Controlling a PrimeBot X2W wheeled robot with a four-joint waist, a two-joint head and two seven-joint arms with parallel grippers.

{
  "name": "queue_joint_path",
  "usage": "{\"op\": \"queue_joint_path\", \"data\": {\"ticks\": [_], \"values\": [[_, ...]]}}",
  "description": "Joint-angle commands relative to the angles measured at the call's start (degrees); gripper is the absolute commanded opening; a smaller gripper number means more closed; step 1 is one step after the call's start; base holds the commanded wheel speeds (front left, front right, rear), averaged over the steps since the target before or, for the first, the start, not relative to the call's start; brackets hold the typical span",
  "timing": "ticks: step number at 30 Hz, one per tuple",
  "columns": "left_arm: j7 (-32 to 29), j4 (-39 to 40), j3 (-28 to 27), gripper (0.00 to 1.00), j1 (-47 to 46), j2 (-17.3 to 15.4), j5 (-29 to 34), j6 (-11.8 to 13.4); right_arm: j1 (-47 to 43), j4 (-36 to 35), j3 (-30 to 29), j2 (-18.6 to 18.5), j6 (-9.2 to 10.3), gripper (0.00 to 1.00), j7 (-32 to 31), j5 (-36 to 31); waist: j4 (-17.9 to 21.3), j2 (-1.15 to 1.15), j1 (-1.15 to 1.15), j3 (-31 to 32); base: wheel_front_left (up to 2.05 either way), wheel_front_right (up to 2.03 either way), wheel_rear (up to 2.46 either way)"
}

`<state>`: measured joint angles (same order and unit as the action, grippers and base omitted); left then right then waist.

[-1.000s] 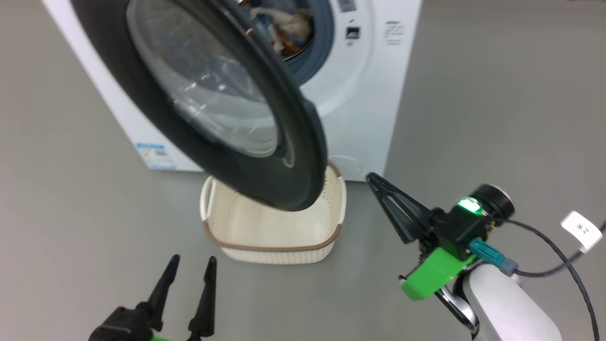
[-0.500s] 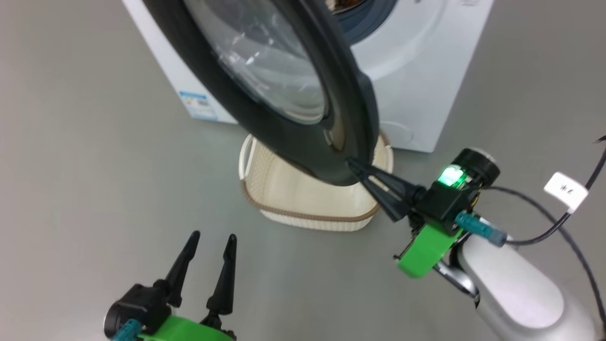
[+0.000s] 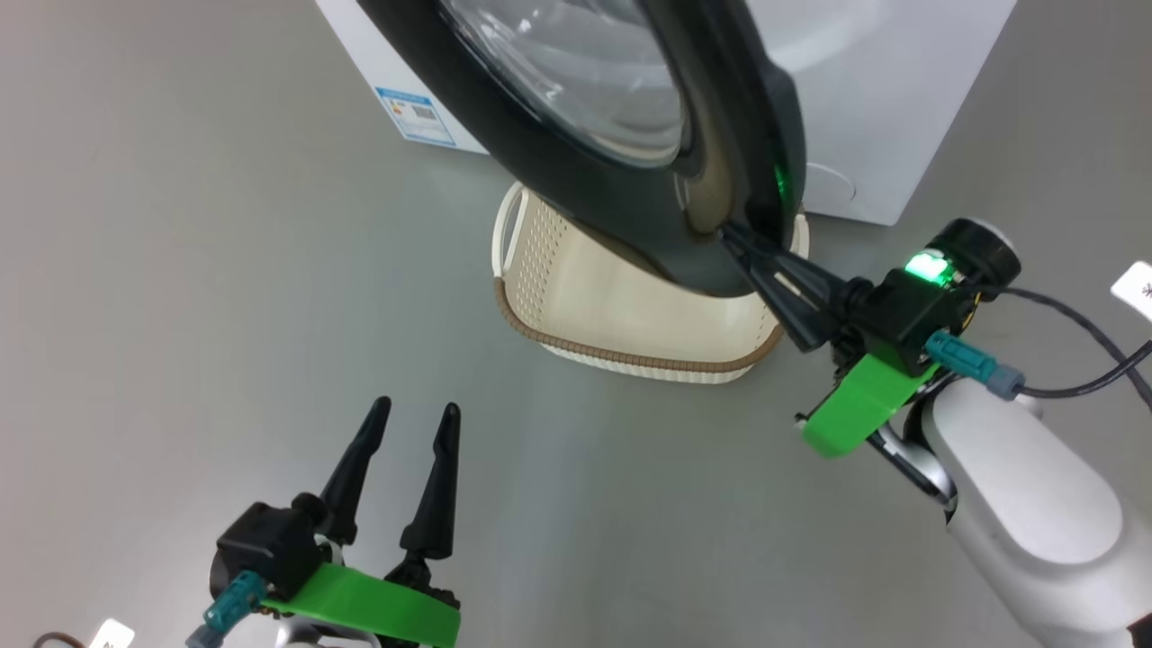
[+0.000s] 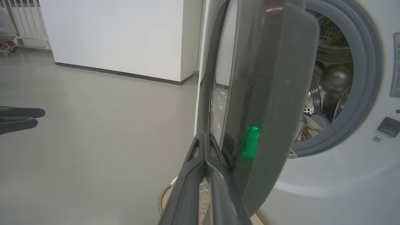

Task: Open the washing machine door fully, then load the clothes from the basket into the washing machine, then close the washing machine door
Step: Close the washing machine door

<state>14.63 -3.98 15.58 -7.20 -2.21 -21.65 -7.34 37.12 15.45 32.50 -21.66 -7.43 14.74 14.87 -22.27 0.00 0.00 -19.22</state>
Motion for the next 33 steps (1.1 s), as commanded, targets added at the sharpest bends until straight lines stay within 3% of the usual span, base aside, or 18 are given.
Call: {"op": "queue_joint_path", "data": {"ticks": [1,23,33], "values": [[0.4,1.6,-1.7,1.0,-1.5,-0.7,-0.5,-0.1,1.2,-0.8,-0.4,-0.1,-0.06,0.0,0.3,0.2,-0.6,0.0,0.0,-1.6,0.0,0.0,0.0],[0.4,2.9,1.5,1.0,-5.9,-0.7,-3.5,-0.1,16.3,4.2,-6.8,-6.8,-0.06,0.0,0.3,-0.8,-2.2,0.0,0.0,-11.9,0.0,0.0,0.0],[0.4,3.2,3.1,1.0,-7.4,-0.7,-4.6,-0.1,26.4,7.4,-5.3,-10.2,-0.06,0.0,0.3,-1.2,-3.3,0.0,0.0,-16.1,0.0,0.0,0.0]]}}
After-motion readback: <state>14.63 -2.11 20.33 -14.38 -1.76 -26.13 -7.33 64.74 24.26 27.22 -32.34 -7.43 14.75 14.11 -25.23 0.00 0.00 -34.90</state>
